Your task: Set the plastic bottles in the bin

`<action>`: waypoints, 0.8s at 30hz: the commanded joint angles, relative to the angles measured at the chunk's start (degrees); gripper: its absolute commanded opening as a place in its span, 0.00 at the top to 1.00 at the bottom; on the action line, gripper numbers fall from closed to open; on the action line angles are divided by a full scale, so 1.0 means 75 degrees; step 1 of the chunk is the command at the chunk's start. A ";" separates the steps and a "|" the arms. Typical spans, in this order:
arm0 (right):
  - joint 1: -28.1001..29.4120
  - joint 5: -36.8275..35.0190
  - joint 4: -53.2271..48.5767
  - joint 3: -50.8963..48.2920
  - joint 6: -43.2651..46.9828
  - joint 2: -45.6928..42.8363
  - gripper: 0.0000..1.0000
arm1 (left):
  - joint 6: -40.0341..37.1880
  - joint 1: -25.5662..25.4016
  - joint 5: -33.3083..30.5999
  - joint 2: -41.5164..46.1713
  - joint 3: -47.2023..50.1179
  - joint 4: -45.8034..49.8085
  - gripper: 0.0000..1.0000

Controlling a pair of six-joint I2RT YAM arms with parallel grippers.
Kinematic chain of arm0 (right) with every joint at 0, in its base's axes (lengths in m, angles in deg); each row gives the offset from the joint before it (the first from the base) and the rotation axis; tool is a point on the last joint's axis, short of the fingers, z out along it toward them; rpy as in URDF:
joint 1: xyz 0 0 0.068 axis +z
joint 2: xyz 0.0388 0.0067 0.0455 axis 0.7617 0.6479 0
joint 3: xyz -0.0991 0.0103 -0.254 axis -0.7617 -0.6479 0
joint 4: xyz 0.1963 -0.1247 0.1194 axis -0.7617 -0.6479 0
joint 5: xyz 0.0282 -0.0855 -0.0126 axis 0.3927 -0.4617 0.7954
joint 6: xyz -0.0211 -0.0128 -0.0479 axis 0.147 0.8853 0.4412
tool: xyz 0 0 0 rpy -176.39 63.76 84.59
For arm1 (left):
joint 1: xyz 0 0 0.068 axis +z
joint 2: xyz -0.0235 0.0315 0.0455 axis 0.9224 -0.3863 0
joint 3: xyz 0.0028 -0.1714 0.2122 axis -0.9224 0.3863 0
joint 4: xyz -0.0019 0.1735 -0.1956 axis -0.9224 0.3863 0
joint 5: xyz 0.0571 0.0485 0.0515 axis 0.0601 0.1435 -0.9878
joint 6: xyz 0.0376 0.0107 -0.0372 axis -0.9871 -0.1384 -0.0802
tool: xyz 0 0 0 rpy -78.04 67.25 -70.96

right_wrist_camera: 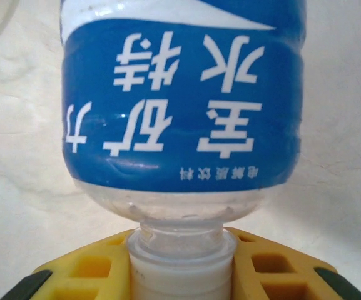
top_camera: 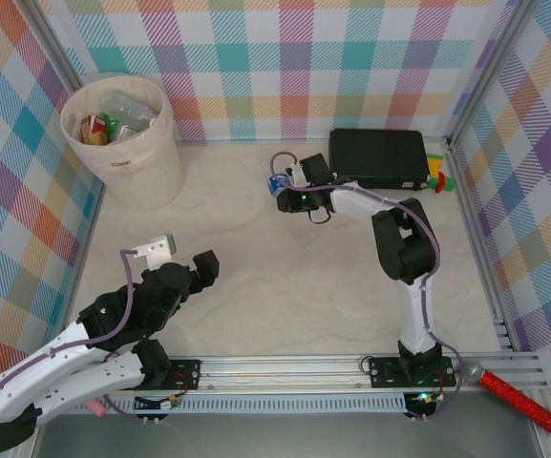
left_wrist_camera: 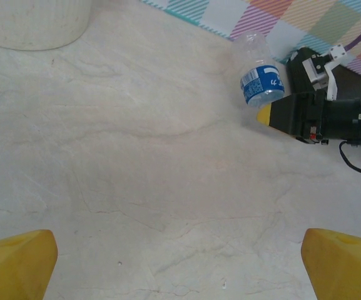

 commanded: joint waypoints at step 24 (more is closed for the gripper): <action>0.2887 -0.1322 0.2917 -0.5477 0.0784 -0.5546 0.83 | -0.0065 0.2522 0.5131 -0.2256 -0.0659 -0.3415 0.02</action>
